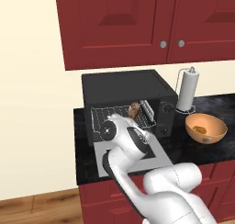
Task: Pick up the heated bread from the toaster oven and place it in the bowl. Then move the bread bowl to the dining counter.
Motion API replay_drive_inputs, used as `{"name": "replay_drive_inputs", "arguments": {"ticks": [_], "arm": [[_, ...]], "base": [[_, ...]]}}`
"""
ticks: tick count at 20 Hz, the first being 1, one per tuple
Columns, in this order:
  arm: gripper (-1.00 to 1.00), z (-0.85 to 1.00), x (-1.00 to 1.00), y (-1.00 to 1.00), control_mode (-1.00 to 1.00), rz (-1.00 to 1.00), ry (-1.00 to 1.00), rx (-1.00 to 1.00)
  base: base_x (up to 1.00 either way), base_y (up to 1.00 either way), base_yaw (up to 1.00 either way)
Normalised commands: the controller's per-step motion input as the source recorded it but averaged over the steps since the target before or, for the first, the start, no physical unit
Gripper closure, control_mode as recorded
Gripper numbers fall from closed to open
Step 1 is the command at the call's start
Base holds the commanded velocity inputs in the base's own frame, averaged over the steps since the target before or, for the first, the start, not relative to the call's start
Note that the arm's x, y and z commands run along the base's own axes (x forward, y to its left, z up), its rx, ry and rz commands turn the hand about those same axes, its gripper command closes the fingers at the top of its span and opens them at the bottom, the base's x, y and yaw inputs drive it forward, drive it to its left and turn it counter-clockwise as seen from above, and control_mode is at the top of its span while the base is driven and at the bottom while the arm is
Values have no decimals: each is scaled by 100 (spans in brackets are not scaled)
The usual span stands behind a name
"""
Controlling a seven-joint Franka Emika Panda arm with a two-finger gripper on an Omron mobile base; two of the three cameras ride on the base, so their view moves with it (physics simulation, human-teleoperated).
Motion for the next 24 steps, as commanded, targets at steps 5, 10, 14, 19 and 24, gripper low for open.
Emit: {"name": "replay_drive_inputs", "arguments": {"ticks": [5,10,14,19,24], "arm": [[-100,0,45,-18,-100,2,-5,-7],[-100,-3,55,-16,-100,-1,4,-2],[-100,-4,57,0,-100,-4,2,-4],[-100,-10,44,1,-100,0,0,-9],[-100,-13,42,7,-100,-1,0,-8]], "base": [[0,0,0],[0,0,0],[0,0,0],[0,0,0],[0,0,0]]}}
